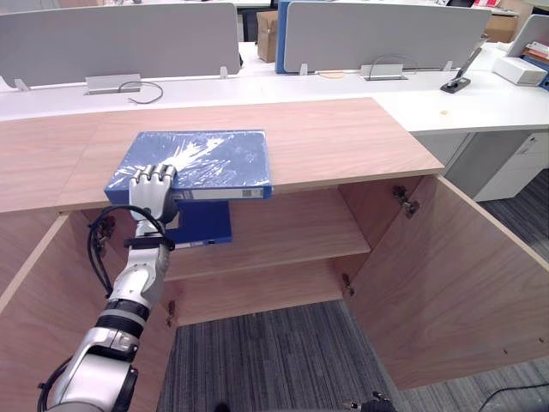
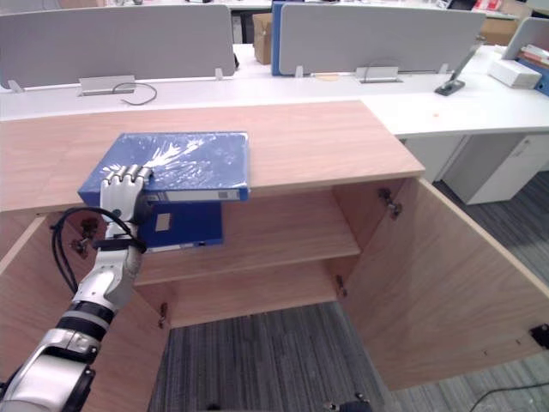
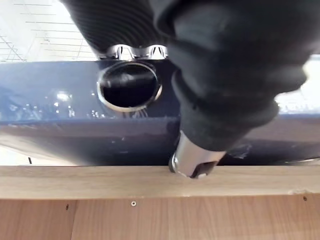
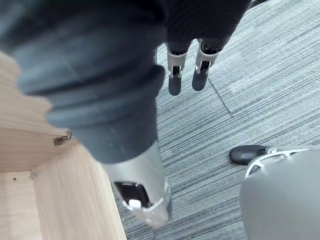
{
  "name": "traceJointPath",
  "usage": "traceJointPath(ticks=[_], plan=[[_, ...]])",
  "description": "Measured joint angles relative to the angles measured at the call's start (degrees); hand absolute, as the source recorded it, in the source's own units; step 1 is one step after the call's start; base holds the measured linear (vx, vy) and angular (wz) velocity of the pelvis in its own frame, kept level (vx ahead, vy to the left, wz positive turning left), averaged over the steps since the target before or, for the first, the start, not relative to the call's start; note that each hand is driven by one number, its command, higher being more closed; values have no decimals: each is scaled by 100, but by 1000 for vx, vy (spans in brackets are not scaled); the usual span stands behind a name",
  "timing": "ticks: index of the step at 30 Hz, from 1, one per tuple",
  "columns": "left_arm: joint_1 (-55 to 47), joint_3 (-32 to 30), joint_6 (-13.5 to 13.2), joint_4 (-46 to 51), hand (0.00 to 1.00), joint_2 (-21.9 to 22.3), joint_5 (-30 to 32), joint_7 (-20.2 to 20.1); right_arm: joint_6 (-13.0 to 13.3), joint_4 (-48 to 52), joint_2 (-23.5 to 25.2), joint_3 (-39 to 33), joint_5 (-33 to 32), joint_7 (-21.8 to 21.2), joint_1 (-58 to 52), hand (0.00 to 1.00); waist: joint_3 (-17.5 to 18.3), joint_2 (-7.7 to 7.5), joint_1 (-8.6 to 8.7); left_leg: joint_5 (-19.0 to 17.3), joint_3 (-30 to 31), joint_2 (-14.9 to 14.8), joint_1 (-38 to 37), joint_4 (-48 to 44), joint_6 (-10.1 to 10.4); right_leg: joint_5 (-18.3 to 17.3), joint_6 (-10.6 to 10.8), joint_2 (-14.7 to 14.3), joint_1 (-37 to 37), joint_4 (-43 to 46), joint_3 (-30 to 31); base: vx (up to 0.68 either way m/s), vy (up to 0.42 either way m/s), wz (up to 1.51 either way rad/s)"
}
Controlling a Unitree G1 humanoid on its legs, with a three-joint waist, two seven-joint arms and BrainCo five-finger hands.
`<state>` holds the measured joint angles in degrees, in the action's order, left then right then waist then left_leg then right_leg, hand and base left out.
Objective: Walk over to the cabinet, pick up the folder, carry it to the office cabinet, place the folder inside the office cabinet, then close the office cabinet door
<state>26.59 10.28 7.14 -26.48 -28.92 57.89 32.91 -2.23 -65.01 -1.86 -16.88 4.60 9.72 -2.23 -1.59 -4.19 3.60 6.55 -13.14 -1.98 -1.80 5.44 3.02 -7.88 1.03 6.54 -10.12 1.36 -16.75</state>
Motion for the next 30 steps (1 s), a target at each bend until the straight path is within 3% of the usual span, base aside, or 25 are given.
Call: traceJointPath(ticks=[4, 8, 11, 13, 14, 15, 16, 17, 18, 19, 22, 27, 30], plan=[[-129, -147, 18, 316, 100, 236, -11, 69, 1, 1, -1, 0, 3, 1, 21, 0, -18, 2, -27, -11, 19, 35, -1, -2, -5, 12, 20, -2, -44, -37, -3, 8, 3, 2], [-780, -338, 89, 1809, 100, 752, -420, 38, -3, 6, 1, 2, 5, 1, 32, 0, -94, 11, -26, -28, 31, 92, -1, -4, -18, 15, 25, 45, -53, -55, -7, 9, 9, 0], [-1816, -127, -291, 3542, 100, 1282, -1173, -148, -18, 5, 11, 25, -4, 2, -21, 0, -89, 24, -38, -28, 84, 76, 15, -28, -19, 57, 92, 74, -35, -34, 37, 36, 20, 1], [-2332, 245, -1041, 4433, 100, 1405, -2381, -648, -51, 5, 9, 101, -55, 0, -31, 0, -79, 37, -151, -25, 91, 50, 76, -33, -20, 84, 126, 62, 62, 56, 66, 12, 29, 4], [-2445, 307, -1170, 4562, 100, 1405, -2618, -761, -52, 9, 8, 135, -80, 0, -18, 0, -77, 39, -158, -23, 88, 36, 74, -34, -21, 84, 126, 55, 79, 90, 99, -10, 34, -4], [-2670, 335, -1450, 4711, 100, 1404, -3318, -1054, -52, 82, -6, 287, -154, -1, 18, 0, -60, 65, -158, -15, 85, 0, 70, -34, -27, 95, 141, 43, 106, 143, 145, -28, 6, -10], [-2874, 305, -1701, 4823, 100, 1400, -4415, -1389, -40, 286, -17, 484, -346, -14, 21, 0, -49, 85, -161, -8, 82, -31, 73, -34, -31, 122, 169, 21, 121, 158, 146, -36, 1, -10], [-2983, 277, -1787, 4869, 100, 1404, -4914, -1519, -36, 394, -22, 576, -390, -27, 17, 0, -49, 87, -162, 0, 81, -32, 77, -34, -35, 132, 169, 12, 122, 159, 148, -60, -2, -9], [-3197, 189, -1886, 4910, 100, 1415, -5881, -1774, -31, 650, -33, 748, -517, -52, -12, 0, -49, 88, -169, 13, 82, -43, 89, -35, -39, 142, 168, -1, 131, 164, 152, -89, 6, -5], [-3397, 68, -1903, 4912, 100, 1434, -6781, -2009, -23, 992, -37, 895, -624, -72, -75, 0, -51, 94, -180, 17, 86, -52, 104, -34, -39, 143, 167, -7, 181, 164, 157, -104, 7, -4], [-3822, -367, -1900, 4967, 100, 1659, -8159, -2296, -1, 2448, -56, 1230, -960, -141, -387, 0, -86, 151, -247, 79, 121, -89, 223, -35, -57, 200, 142, -40, 310, 216, 159, -96, 12, -1], [-4309, -867, -1900, 5316, 100, 2084, -9178, -2517, 292, 4709, 27, 1270, -1997, -353, -749, 0, -159, 262, -286, 44, 316, -40, 282, -3, -128, 229, 128, -38, 313, 214, 132, -142, 28, 10], [-4442, -982, -1903, 5573, 100, 2215, -9163, -2538, 479, 5677, 40, 1393, -2572, -467, -753, 0, -182, 302, -292, 48, 377, -19, 278, -2, -129, 222, 131, -32, 304, 206, 122, -127, 24, 6]])
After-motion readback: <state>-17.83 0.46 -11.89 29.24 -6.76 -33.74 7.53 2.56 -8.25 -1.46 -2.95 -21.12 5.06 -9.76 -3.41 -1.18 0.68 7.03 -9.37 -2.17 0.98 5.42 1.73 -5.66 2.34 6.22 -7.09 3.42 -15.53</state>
